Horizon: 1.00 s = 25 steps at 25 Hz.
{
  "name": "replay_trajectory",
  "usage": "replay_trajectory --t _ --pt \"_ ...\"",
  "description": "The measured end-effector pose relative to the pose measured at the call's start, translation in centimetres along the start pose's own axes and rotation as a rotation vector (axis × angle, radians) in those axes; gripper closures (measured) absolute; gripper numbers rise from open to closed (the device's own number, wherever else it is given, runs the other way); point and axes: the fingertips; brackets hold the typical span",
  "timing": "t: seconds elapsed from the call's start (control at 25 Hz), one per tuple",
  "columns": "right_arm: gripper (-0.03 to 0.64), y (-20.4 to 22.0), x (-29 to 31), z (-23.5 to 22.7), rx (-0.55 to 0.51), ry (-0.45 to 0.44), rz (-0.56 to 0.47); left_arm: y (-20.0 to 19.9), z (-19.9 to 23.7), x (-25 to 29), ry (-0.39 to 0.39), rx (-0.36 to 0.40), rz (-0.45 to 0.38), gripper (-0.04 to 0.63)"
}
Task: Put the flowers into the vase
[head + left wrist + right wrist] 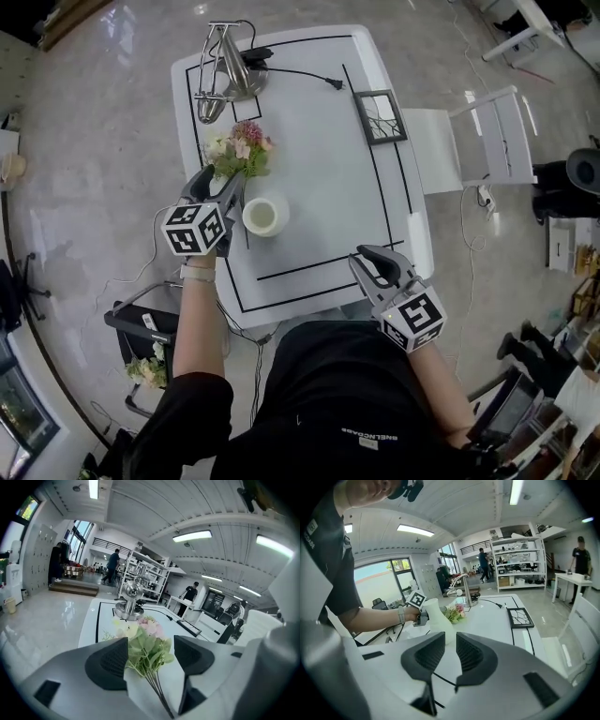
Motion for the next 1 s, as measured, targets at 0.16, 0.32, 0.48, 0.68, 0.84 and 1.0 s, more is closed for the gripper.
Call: replay_trajectory --t 0.16,0.32,0.48,0.68,0.84,1.0 --pt "0.555 0.3 -0.1 -1.0 0.029 0.035 0.004 0.0 0.6 1.9 -0.016 0.036 0.041 0.284" --pt "0.555 0.5 -0.1 -1.3 0.045 0.053 0.011 0.0 1.1 3.7 -0.027 0.058 0.097 0.275" --pt "0.555 0.7 0.4 -1.2 0.048 0.055 0.024 -0.4 1.5 5.5 -0.052 0.125 0.181 0.272" --pt "0.555 0.8 0.8 -1.0 0.048 0.053 0.033 -0.6 2.1 7.6 -0.079 0.205 0.284 0.267" --pt "0.555 0.8 0.9 -1.2 0.055 0.060 0.036 -0.2 2.2 9.0 -0.094 0.260 0.351 0.267" --pt "0.555 1.0 1.0 -1.5 0.060 0.065 0.042 -0.1 2.5 10.0 -0.098 0.256 0.379 0.267"
Point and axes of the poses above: the fingertips, and each gripper's own axes: x forward along the fingers, z to its left, y out of its underside, and after that the axes turned 6 degrees about z, right-handed
